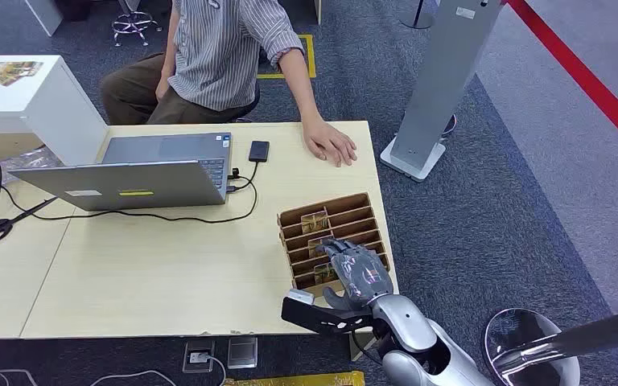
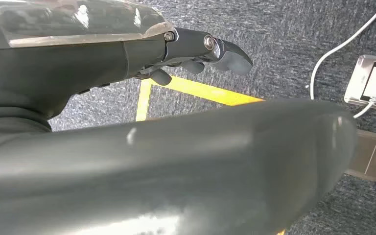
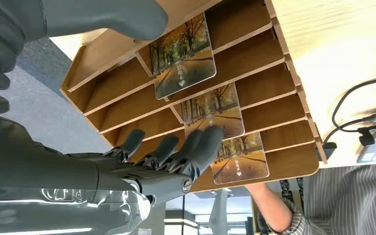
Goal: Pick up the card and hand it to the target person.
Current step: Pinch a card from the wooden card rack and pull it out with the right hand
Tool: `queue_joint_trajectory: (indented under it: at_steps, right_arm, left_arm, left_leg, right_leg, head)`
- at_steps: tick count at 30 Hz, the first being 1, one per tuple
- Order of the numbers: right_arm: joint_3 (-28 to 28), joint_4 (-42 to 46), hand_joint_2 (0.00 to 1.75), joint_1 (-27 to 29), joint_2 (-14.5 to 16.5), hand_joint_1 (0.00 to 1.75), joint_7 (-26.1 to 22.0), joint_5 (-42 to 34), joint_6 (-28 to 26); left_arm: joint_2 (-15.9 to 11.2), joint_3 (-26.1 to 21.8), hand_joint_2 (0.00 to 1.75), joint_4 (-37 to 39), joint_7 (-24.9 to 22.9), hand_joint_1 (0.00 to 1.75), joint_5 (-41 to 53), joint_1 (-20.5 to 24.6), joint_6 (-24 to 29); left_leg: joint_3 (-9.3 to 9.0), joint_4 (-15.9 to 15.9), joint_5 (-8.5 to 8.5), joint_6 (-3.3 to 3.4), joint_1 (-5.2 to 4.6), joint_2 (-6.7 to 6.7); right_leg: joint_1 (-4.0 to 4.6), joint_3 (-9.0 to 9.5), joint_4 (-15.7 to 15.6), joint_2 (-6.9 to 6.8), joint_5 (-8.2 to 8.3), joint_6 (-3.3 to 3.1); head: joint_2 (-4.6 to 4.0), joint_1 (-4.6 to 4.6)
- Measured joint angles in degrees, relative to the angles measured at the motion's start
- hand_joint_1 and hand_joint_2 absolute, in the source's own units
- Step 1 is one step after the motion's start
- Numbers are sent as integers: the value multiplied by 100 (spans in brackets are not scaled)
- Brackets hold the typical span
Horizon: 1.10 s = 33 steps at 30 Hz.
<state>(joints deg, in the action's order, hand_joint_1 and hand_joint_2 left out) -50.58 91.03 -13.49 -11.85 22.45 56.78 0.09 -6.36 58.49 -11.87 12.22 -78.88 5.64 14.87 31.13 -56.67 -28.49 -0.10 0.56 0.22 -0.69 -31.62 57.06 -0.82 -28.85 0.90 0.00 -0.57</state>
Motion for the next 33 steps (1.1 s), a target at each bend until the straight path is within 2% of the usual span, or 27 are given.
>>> queue_joint_trajectory:
  at_steps: [12, 19, 21, 24, 29, 33]
  right_arm:
    - [38, -51, 175, -92, -61, 55, 214, 19, -84]
    - [50, -51, 175, -79, -76, 75, 222, 27, -90]
    - [50, -52, 175, -62, -76, 75, 221, 28, -90]
    - [49, -52, 175, -45, -76, 72, 221, 28, -89]
    - [45, -52, 175, -31, -76, 55, 221, 28, -80]
    - [39, -52, 175, -25, -76, 52, 215, 28, -73]
  left_arm:
    - [0, 0, 0, 0, 10, 0, -9, -1, 3]
    - [0, 0, 0, 0, 31, 0, -3, -1, -17]
    - [0, 0, 0, 0, 33, 0, 0, -1, -25]
    - [0, 0, 0, 0, 33, 0, 1, -2, -30]
    - [0, 0, 0, 0, 33, 0, 2, -1, -31]
    - [0, 0, 0, 0, 33, 0, 2, -1, -31]
  left_leg:
    - [0, 0, 0, 0, 0, 0]
    - [-1, 0, 0, 0, 0, 0]
    - [-1, 0, 0, 0, 0, 0]
    - [-1, 0, 0, 0, 0, 0]
    - [-1, 0, 0, 0, 0, 0]
    - [-1, 0, 0, 0, 0, 0]
  right_leg:
    - [0, -1, 0, 0, 0, 0]
    - [0, -1, 0, 0, 0, 0]
    - [0, -1, 0, 0, 0, 0]
    - [0, -1, 0, 0, 0, 0]
    - [0, -1, 0, 0, 0, 0]
    - [0, -1, 0, 0, 0, 0]
  head:
    - [0, -1]
    - [0, 2]
    - [1, 4]
    - [1, 3]
    - [0, -1]
    - [0, 1]
